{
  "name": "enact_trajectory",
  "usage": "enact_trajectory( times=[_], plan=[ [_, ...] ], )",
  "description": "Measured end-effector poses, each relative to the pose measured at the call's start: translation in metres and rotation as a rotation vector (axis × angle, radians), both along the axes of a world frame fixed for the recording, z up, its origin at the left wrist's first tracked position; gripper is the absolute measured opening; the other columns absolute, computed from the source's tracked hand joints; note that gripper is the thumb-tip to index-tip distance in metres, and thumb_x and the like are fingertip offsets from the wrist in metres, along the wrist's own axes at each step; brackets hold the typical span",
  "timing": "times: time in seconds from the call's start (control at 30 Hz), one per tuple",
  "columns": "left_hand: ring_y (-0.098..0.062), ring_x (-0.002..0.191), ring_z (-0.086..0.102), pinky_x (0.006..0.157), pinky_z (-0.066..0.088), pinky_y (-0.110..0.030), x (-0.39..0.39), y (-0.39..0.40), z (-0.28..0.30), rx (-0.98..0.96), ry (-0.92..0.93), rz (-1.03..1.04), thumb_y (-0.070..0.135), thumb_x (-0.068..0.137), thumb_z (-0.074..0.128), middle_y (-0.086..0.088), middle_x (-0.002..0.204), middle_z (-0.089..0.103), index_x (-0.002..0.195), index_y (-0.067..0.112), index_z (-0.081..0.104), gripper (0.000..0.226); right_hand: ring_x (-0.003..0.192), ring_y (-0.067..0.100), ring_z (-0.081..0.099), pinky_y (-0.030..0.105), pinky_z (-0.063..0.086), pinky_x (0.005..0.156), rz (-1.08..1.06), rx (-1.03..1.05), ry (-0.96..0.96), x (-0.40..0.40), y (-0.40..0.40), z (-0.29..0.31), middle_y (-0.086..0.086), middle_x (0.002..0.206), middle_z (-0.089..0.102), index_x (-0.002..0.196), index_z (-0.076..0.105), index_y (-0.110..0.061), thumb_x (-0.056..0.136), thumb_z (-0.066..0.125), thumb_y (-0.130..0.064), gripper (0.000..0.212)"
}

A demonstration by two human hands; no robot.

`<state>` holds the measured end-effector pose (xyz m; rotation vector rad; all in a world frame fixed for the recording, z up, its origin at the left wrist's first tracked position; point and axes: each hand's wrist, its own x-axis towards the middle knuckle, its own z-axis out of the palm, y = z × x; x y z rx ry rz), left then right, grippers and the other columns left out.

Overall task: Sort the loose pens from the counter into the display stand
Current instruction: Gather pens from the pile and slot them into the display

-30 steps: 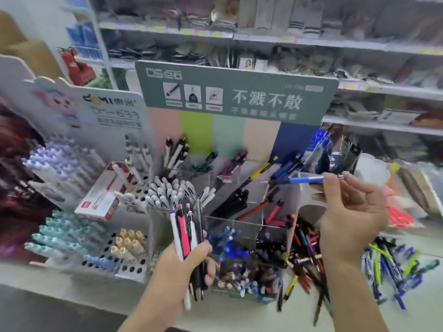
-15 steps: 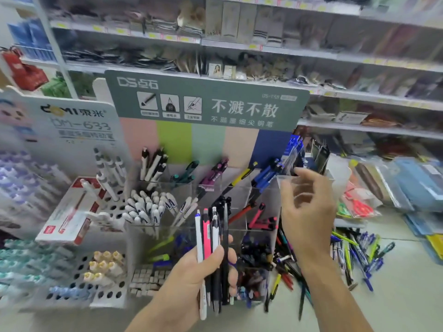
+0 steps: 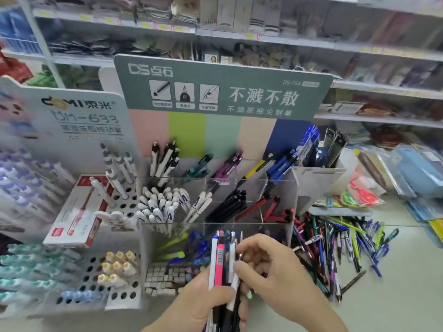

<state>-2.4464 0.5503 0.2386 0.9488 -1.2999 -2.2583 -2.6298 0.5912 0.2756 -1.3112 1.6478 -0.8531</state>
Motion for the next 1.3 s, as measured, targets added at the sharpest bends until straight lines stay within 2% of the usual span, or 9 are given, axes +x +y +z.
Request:
enact_trajectory(
  times=[0.17,0.27,0.33,0.5,0.67,0.77,0.9,1.03,1.3],
  plan=[
    [-0.014,0.105,0.071,0.082,0.053,-0.021,0.018,-0.011,-0.01,0.007,-0.088,-0.04,0.01,0.069,0.07,0.0,0.11,0.076,0.133,0.016,0.054,0.067,0.061,0.022,0.064,0.046,0.055,0.062,-0.082,0.078,-0.218,0.004,-0.011,0.003,-0.004,0.076,0.063,0.099,0.064,-0.013,0.085,0.074,0.001,0.023],
    [-0.026,0.112,0.068,0.091,0.052,-0.026,0.024,-0.017,-0.007,-0.01,-0.068,-0.058,0.016,0.081,0.071,-0.014,0.112,0.074,0.139,0.011,0.049,0.062,0.064,0.017,0.056,0.051,0.054,0.064,-0.126,0.055,-0.189,0.009,-0.022,0.0,-0.011,0.073,0.059,0.108,0.069,-0.023,0.085,0.072,0.001,0.033],
    [-0.031,0.115,0.066,0.096,0.05,-0.03,0.029,-0.021,-0.003,-0.013,-0.034,-0.079,0.021,0.086,0.069,-0.017,0.113,0.073,0.142,0.012,0.045,0.062,0.063,0.017,0.06,0.04,0.056,0.06,-0.096,0.082,-0.216,0.013,-0.028,0.002,-0.008,0.075,0.056,0.115,0.07,-0.031,0.088,0.072,-0.002,0.04],
    [-0.031,0.107,0.068,0.094,0.05,-0.033,0.038,-0.035,-0.002,-0.013,0.021,-0.136,0.02,0.087,0.067,-0.016,0.108,0.073,0.142,0.012,0.043,0.06,0.066,0.02,0.067,0.03,0.057,0.063,-0.023,0.084,-0.228,0.022,-0.038,0.007,0.007,0.092,0.056,0.097,0.077,-0.035,0.089,0.075,-0.012,0.024],
    [-0.024,0.107,0.069,0.091,0.052,-0.027,0.049,-0.048,-0.009,0.036,0.039,-0.107,0.029,0.08,0.079,-0.011,0.107,0.075,0.129,0.013,0.064,0.054,0.072,0.027,0.068,0.034,0.059,0.071,-0.011,0.089,-0.301,0.018,-0.047,0.01,0.012,0.096,0.066,0.094,0.076,-0.029,0.088,0.079,-0.013,0.018],
    [-0.02,0.106,0.071,0.086,0.054,-0.022,0.055,-0.054,-0.015,0.078,-0.02,-0.045,0.034,0.069,0.086,-0.009,0.115,0.074,0.129,0.009,0.061,0.07,0.07,0.027,0.067,0.03,0.057,0.071,-0.054,0.071,-0.372,0.008,-0.05,0.014,0.011,0.084,0.07,0.098,0.073,-0.014,0.089,0.074,-0.004,0.014],
    [-0.027,0.069,0.071,0.064,0.056,-0.029,0.054,-0.052,-0.01,0.127,-0.033,0.057,0.033,0.055,0.095,-0.022,0.092,0.073,0.118,0.006,0.068,0.073,0.071,0.027,0.067,0.026,0.055,0.071,-0.138,0.008,-0.388,-0.009,-0.052,0.024,0.013,0.08,0.07,0.102,0.067,-0.002,0.089,0.069,0.003,0.015],
    [-0.012,0.055,0.065,0.052,0.053,-0.019,0.047,-0.047,0.009,-0.018,-0.106,0.185,0.006,0.091,0.068,-0.006,0.074,0.075,0.113,0.012,0.062,0.023,0.072,0.029,0.068,0.028,0.056,0.071,-0.1,0.023,-0.426,-0.013,-0.05,0.029,0.013,0.081,0.069,0.101,0.065,0.002,0.088,0.069,0.005,0.014],
    [-0.022,0.045,0.053,0.044,0.047,-0.027,0.054,-0.052,0.027,-0.098,-0.076,0.249,0.026,0.086,0.066,-0.012,0.067,0.068,0.118,0.009,0.058,0.037,0.069,0.035,0.071,0.033,0.06,0.065,-0.086,-0.084,-0.394,-0.002,-0.059,0.04,0.018,0.081,0.072,0.097,0.063,0.006,0.08,0.075,-0.006,0.024]
  ],
)
